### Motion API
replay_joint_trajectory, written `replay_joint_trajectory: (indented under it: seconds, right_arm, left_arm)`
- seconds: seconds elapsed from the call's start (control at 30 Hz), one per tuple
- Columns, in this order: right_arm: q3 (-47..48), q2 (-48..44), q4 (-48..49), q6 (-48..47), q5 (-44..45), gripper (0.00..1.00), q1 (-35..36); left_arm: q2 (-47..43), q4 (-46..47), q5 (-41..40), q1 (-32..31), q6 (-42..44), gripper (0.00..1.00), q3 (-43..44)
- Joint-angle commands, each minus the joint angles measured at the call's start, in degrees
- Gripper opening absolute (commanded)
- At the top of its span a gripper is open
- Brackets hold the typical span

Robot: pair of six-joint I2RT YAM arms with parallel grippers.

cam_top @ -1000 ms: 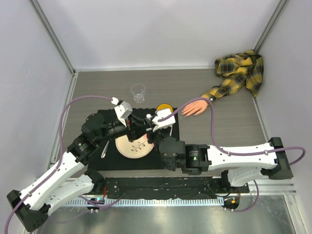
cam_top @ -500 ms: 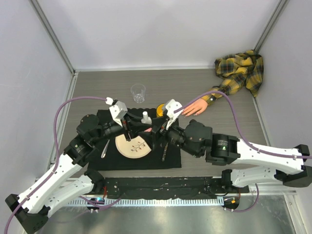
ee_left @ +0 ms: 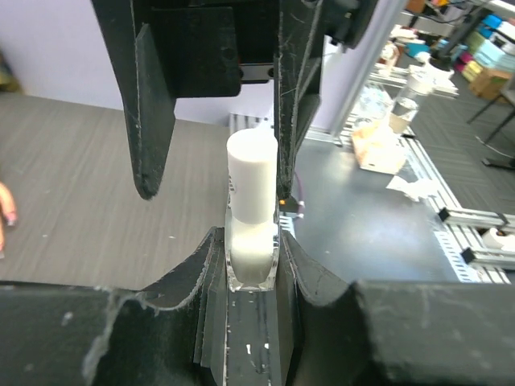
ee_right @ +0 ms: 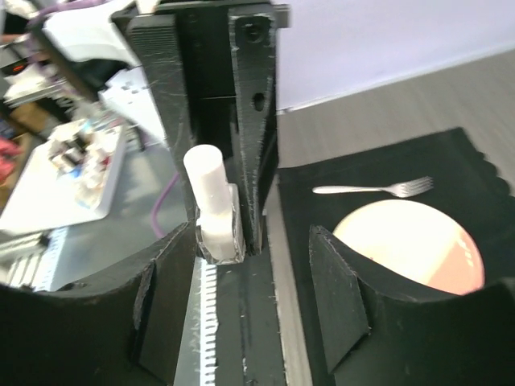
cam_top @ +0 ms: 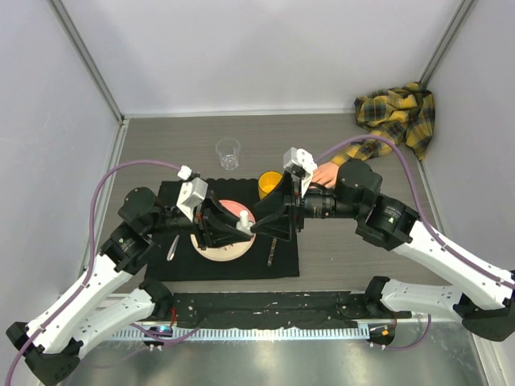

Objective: Paint the nails

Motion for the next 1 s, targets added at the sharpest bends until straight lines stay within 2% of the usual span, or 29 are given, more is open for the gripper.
replay_joint_trajectory:
  seconds: [0.0,0.13,0.33,0.5,0.7,0.73,0.93,0.97]
  right_arm:
    - [1.6,1.7,6.8,3.7,-14.2,0.61,-1.6]
    - [2.4,3.1,11.2,5.6,-15.1,0.58,-1.9]
    - [4.0,5.5,13.2,7.4,-17.9,0.45,-2.1]
    - [3.4,6.0,17.1,9.1,-19.7,0.41,-2.0]
    - [3.4,7.0,17.2,9.5,-20.9,0.27,-2.0]
    - [3.2,7.0,17.1,9.5,-21.2,0.22,-2.0]
    - [0.5,5.3,14.4,6.5,-19.0,0.10,-2.0]
    - [-0.3,5.0,13.9,5.7,-17.8,0.01,-1.9]
  left_arm:
    - [-0.8,4.6,5.3,0.1,-2.9,0.00,1.8]
    - [-0.2,5.2,6.3,0.1,-3.5,0.00,1.8]
    - [0.3,5.8,6.8,0.1,-4.1,0.00,1.9]
    - [0.5,5.8,6.9,0.1,-4.1,0.00,2.0]
    - [0.5,5.6,5.9,0.0,-3.9,0.00,2.3]
    - [0.4,5.1,4.2,0.1,-3.5,0.00,2.8]
    - [-0.1,-2.5,-8.6,0.0,0.6,0.00,6.4]
    - [-0.1,-3.3,-13.8,0.1,1.1,0.00,7.0]
